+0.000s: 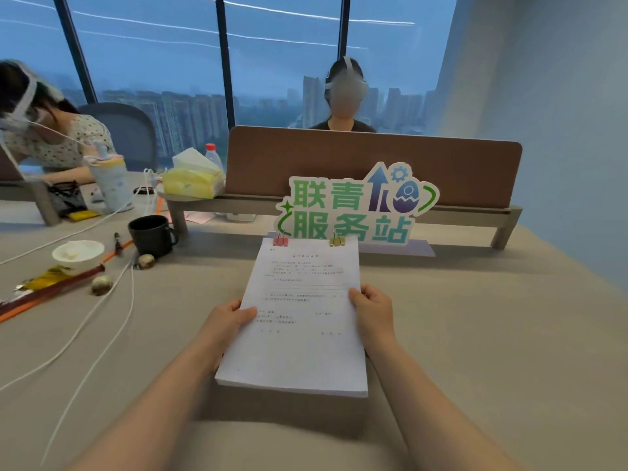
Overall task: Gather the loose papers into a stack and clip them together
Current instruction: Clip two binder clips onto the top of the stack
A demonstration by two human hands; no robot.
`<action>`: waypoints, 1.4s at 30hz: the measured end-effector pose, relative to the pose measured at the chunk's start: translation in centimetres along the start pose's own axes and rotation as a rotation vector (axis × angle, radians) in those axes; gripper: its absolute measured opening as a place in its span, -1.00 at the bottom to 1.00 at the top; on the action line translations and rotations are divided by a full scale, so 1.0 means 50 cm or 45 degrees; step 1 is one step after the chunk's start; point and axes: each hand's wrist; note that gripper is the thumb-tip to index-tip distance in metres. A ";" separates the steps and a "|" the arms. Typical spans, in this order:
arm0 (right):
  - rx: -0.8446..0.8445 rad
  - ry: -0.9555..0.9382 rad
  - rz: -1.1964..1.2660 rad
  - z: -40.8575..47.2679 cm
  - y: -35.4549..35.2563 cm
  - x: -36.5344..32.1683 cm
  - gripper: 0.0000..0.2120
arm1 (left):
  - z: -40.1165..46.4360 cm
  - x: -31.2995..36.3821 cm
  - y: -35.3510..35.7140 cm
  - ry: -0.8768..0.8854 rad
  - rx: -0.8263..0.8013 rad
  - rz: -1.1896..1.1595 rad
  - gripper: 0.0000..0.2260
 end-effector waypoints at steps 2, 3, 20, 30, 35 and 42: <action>-0.026 -0.006 -0.026 -0.005 0.039 -0.002 -0.79 | 0.009 0.007 -0.028 0.030 0.064 0.046 -0.87; -0.038 -0.011 -0.034 -0.007 0.060 -0.002 -0.80 | 0.014 0.011 -0.042 0.039 0.089 0.063 -0.88; -0.287 -0.197 -0.415 -0.015 0.245 0.026 -0.79 | 0.102 0.019 -0.173 0.061 0.291 0.208 -0.88; -0.208 -0.350 -0.942 0.024 0.262 0.056 -0.77 | 0.158 0.010 -0.171 0.153 0.356 0.454 -0.90; -0.147 -0.457 -1.170 0.028 0.269 0.069 -0.73 | 0.179 0.000 -0.178 0.172 0.358 0.623 -0.91; -0.133 -0.500 -1.382 0.027 0.270 0.066 -0.69 | 0.180 0.002 -0.175 0.246 0.340 0.959 -0.82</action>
Point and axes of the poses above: each hand's wrist, its own z-axis towards the middle knuckle, its own y-axis out of the palm, x = y × z, and after that the axes turned 8 degrees about x, right-handed
